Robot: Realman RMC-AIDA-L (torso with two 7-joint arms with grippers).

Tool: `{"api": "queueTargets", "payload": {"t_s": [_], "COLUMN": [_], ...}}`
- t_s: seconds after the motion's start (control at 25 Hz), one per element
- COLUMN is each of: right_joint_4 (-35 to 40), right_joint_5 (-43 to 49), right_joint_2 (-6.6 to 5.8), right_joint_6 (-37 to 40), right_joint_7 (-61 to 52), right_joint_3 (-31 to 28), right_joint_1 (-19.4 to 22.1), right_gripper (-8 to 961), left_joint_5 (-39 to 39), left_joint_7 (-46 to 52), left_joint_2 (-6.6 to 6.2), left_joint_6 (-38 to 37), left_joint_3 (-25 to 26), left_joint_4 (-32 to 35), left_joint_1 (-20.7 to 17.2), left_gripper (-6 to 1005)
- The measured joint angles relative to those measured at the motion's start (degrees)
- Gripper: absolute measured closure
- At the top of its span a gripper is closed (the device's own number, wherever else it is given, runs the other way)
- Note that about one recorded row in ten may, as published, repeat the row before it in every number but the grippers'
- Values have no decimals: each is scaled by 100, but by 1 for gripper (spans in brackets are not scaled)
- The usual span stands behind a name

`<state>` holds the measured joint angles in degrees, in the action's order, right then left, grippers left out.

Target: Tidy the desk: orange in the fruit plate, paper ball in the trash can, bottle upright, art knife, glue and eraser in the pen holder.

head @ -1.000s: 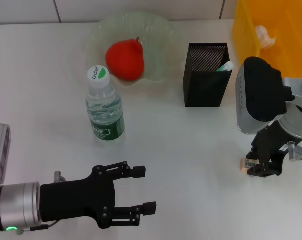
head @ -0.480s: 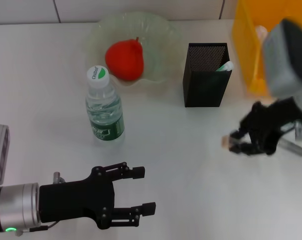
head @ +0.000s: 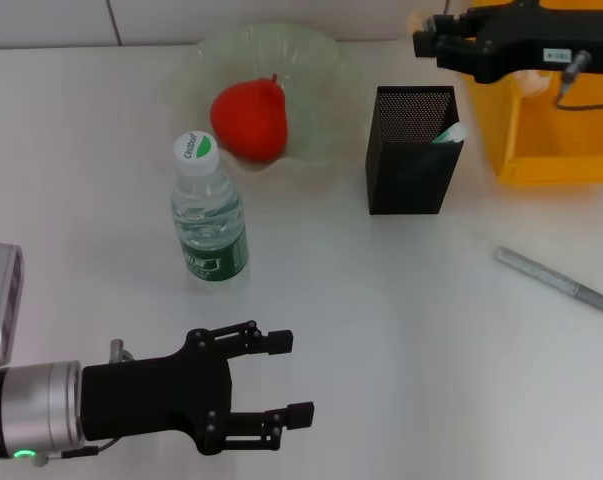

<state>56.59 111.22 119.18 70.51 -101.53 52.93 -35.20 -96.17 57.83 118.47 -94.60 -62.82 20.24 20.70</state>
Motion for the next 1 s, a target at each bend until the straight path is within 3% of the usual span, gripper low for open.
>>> {"api": "queueTargets", "payload": {"t_s": [0.24, 0.68, 0.88, 0.92, 0.96, 1.0], "right_joint_4": [-387, -363, 168, 697, 697, 1043], "right_joint_5": [42, 123, 140, 336, 336, 587], "right_joint_2": [-12, -2, -37, -115, -115, -194], "right_joint_6": [-546, -620, -324, 118, 118, 534], "right_joint_7": [-38, -127, -520, -891, -891, -1161], "right_joint_3": [474, 468, 450, 449, 449, 451], "right_joint_1": [-177, -198, 21, 158, 158, 207], "right_gripper": [655, 635, 419, 420, 420, 421], "left_joint_5": [1, 1, 2, 2, 3, 3], "left_joint_7": [3, 9, 9, 9, 9, 9], "left_joint_2": [9, 10, 4, 3, 0, -3], "left_joint_6": [-11, 4, 4, 2, -6, -10], "left_joint_3": [0, 7, 7, 7, 7, 7], "left_joint_4": [-2, -3, -3, -3, -3, -3], "left_joint_1": [3, -5, -4, -2, 1, 1], "left_gripper": [170, 170, 170, 170, 170, 170]}}
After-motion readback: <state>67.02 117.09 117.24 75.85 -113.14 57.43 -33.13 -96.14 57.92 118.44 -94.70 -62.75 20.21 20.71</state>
